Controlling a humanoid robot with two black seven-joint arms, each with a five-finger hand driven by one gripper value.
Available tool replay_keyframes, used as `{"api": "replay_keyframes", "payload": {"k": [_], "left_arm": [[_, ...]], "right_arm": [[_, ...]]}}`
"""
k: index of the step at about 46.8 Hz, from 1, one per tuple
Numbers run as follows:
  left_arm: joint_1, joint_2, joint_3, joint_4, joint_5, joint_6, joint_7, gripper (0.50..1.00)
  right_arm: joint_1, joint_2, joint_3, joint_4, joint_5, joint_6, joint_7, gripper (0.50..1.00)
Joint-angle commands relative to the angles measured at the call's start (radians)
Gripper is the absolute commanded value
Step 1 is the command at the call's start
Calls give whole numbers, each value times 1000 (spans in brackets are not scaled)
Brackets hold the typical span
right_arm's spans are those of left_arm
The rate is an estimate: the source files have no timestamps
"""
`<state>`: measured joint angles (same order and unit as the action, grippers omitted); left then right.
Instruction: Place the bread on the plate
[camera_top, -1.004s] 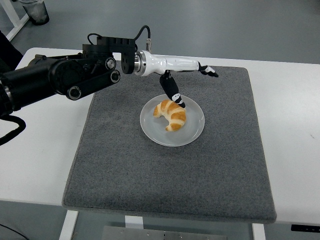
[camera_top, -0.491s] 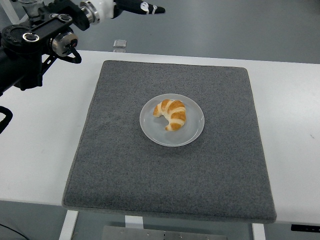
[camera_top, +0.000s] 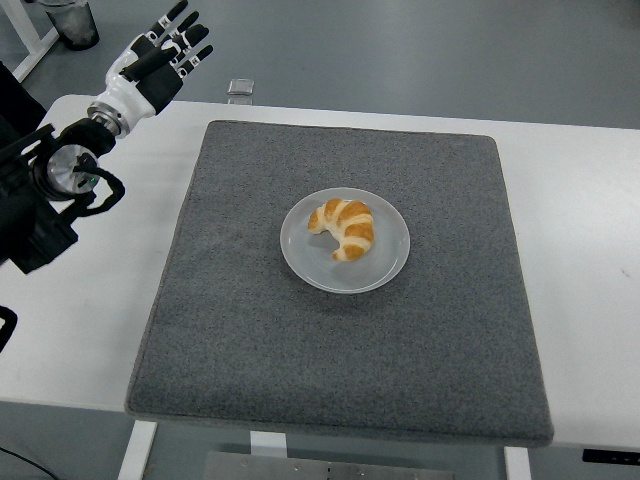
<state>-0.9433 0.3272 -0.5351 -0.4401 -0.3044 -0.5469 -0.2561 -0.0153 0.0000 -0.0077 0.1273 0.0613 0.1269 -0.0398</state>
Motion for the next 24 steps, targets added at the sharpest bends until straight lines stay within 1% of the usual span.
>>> {"api": "replay_keyframes", "payload": {"k": [1, 7, 13, 18, 24], "left_arm": [[57, -5, -89, 0, 8, -64, -3, 994], [80, -10, -137, 1, 1, -64, -19, 994], [78, -27, -137, 15, 7, -64, -29, 994], [69, -31, -134, 47, 13, -64, -31, 994], [66, -59, -125, 55, 15, -19, -31, 994]], "right_arm": [[0, 0, 0, -1, 0, -1, 0, 952], [0, 0, 0, 0, 0, -1, 0, 952], [0, 0, 2, 0, 2, -1, 0, 952], [0, 0, 2, 0, 2, 0, 0, 952], [0, 0, 5, 0, 2, -1, 0, 952]]}}
